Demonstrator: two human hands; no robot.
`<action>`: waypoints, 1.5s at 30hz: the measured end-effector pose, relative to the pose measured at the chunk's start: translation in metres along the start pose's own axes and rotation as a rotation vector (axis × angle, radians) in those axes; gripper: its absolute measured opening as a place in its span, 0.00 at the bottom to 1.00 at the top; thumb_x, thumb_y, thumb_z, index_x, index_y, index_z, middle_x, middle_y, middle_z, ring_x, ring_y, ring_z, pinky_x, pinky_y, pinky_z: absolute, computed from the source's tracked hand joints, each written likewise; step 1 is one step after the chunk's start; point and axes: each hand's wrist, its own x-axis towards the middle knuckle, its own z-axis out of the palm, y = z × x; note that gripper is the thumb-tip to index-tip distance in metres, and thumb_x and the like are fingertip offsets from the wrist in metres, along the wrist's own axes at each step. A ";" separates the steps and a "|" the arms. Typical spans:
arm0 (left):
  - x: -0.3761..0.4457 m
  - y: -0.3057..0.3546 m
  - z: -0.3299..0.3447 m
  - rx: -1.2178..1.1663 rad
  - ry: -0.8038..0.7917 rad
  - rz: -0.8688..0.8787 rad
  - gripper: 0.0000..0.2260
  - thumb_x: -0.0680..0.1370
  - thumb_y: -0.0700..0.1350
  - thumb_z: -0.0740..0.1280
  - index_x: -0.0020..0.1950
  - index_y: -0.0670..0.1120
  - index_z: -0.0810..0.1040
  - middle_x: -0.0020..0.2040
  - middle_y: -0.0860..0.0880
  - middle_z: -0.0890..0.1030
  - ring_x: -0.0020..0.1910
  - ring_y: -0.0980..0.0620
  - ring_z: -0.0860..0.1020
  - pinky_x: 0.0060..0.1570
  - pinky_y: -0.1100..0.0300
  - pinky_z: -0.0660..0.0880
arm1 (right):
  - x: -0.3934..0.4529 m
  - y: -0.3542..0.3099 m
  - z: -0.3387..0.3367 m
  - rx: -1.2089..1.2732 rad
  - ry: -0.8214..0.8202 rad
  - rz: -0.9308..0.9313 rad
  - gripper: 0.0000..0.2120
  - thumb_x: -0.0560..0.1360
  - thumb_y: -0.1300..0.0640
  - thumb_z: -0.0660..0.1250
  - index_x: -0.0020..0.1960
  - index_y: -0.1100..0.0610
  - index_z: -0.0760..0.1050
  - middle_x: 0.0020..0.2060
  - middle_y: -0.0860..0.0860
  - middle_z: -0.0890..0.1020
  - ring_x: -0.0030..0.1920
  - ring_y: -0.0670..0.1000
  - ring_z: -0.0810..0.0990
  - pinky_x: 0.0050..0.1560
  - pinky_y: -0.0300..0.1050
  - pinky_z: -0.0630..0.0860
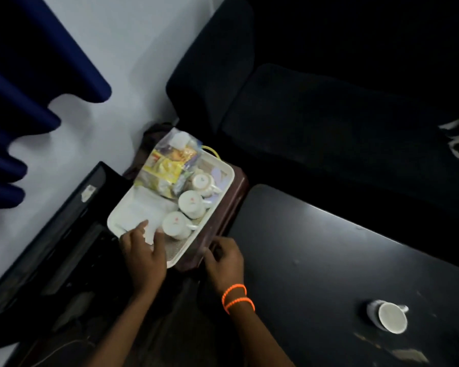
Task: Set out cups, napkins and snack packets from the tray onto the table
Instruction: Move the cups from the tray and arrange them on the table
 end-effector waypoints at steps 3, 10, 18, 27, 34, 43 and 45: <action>0.033 -0.009 -0.001 -0.051 -0.200 -0.222 0.23 0.80 0.60 0.60 0.66 0.45 0.78 0.63 0.38 0.77 0.62 0.37 0.77 0.64 0.45 0.74 | 0.019 -0.032 0.030 -0.109 -0.091 -0.177 0.16 0.73 0.55 0.72 0.59 0.58 0.81 0.53 0.53 0.81 0.56 0.55 0.79 0.60 0.47 0.76; 0.055 0.005 0.007 -0.336 -0.438 -0.664 0.22 0.77 0.70 0.56 0.47 0.57 0.83 0.57 0.40 0.85 0.54 0.38 0.84 0.53 0.41 0.83 | 0.036 -0.050 0.063 -0.265 -0.157 -0.118 0.26 0.75 0.51 0.69 0.71 0.58 0.74 0.66 0.55 0.75 0.66 0.58 0.71 0.68 0.50 0.70; 0.035 0.021 -0.003 -0.802 -0.147 -0.860 0.09 0.80 0.49 0.70 0.51 0.43 0.84 0.50 0.39 0.87 0.48 0.41 0.87 0.35 0.52 0.84 | 0.018 -0.052 0.066 0.129 -0.059 0.028 0.11 0.76 0.45 0.69 0.55 0.49 0.81 0.51 0.44 0.84 0.58 0.51 0.78 0.60 0.51 0.77; -0.014 0.017 -0.011 -1.010 -0.736 -0.568 0.25 0.73 0.41 0.78 0.69 0.45 0.78 0.66 0.40 0.82 0.67 0.40 0.80 0.63 0.50 0.80 | -0.014 -0.017 0.012 0.453 0.044 0.174 0.14 0.70 0.43 0.77 0.48 0.50 0.80 0.44 0.51 0.85 0.47 0.55 0.85 0.49 0.59 0.83; -0.055 0.056 0.044 -0.669 -0.978 -0.391 0.30 0.69 0.36 0.80 0.69 0.48 0.80 0.63 0.49 0.85 0.65 0.50 0.82 0.60 0.59 0.80 | -0.032 0.058 -0.065 0.517 0.027 0.286 0.28 0.66 0.57 0.82 0.63 0.53 0.78 0.56 0.52 0.86 0.57 0.52 0.85 0.58 0.53 0.82; -0.171 0.123 0.150 -0.220 -1.377 0.087 0.30 0.68 0.26 0.74 0.70 0.42 0.79 0.67 0.46 0.80 0.68 0.49 0.79 0.71 0.56 0.73 | -0.078 0.148 -0.143 0.394 0.594 0.568 0.28 0.59 0.71 0.78 0.51 0.48 0.74 0.46 0.51 0.86 0.49 0.53 0.86 0.46 0.37 0.80; -0.200 0.132 0.167 -0.155 -1.445 0.160 0.30 0.69 0.25 0.69 0.70 0.42 0.78 0.66 0.44 0.78 0.67 0.49 0.79 0.70 0.55 0.74 | -0.088 0.163 -0.157 0.391 0.756 0.611 0.27 0.59 0.72 0.78 0.50 0.50 0.74 0.46 0.55 0.85 0.48 0.55 0.85 0.43 0.31 0.77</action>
